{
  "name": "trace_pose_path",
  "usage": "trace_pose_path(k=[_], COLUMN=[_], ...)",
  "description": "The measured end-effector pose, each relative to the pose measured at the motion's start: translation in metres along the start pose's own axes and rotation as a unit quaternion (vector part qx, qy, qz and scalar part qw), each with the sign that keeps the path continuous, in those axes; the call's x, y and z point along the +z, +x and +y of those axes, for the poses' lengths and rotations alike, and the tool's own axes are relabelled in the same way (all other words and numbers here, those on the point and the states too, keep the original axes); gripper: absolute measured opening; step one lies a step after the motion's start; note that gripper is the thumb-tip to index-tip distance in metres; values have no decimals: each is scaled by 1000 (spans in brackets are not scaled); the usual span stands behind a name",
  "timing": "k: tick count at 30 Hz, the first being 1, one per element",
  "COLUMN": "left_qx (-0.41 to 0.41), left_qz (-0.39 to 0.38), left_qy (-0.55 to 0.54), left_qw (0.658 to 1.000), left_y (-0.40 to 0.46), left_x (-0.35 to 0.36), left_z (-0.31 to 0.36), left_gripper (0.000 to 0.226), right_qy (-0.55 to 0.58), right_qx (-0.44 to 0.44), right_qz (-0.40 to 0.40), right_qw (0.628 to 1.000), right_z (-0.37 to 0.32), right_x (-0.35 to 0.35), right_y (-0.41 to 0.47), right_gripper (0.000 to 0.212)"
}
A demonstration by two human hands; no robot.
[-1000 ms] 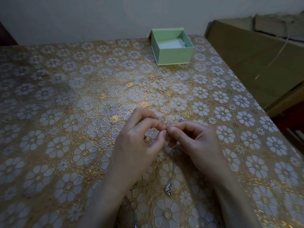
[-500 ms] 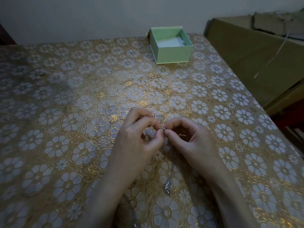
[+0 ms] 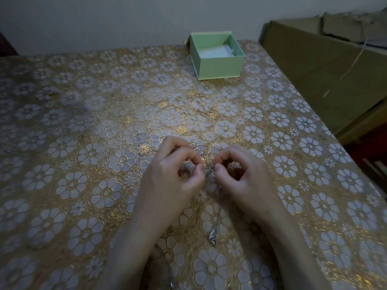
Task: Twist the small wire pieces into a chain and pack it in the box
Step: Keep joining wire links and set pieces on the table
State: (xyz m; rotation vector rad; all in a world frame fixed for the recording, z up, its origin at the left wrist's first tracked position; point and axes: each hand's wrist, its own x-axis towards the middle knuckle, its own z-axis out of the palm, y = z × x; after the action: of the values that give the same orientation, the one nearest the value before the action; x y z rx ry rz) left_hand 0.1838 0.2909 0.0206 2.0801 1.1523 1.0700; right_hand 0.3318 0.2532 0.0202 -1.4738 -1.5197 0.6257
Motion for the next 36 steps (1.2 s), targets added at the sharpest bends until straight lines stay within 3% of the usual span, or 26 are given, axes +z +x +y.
trace_pose_path(k=[6,10,14,23,29,36], left_qx=[-35,-33,-60,-94,-126,-156], left_qz=[-30,-59,-51,-77,-70,-43], left_qy=[-51,-62,-79,-98,-205,-304], left_qw=[998,996,994,988,968,939], left_y=[0,-1,-1,0,1,3], left_x=[0,4,2,-4,-8,-8], left_z=[8,8,6,11,14,18], left_gripper=[11,19,4,5,25,11], right_qy=[170,179,206,240,325,397], right_qx=[79,81,91,122,145,161], right_qz=[-13,-29,-45,-84,-72,-80], right_qw=[982,980,973,960,932,900], right_z=[-5,-5,-5,-5,-7,-14], right_x=[-6,-6,-8,-7,-9,-12], right_y=[0,0,1,1,-1,-1], right_gripper=[9,7,6,12,15,16])
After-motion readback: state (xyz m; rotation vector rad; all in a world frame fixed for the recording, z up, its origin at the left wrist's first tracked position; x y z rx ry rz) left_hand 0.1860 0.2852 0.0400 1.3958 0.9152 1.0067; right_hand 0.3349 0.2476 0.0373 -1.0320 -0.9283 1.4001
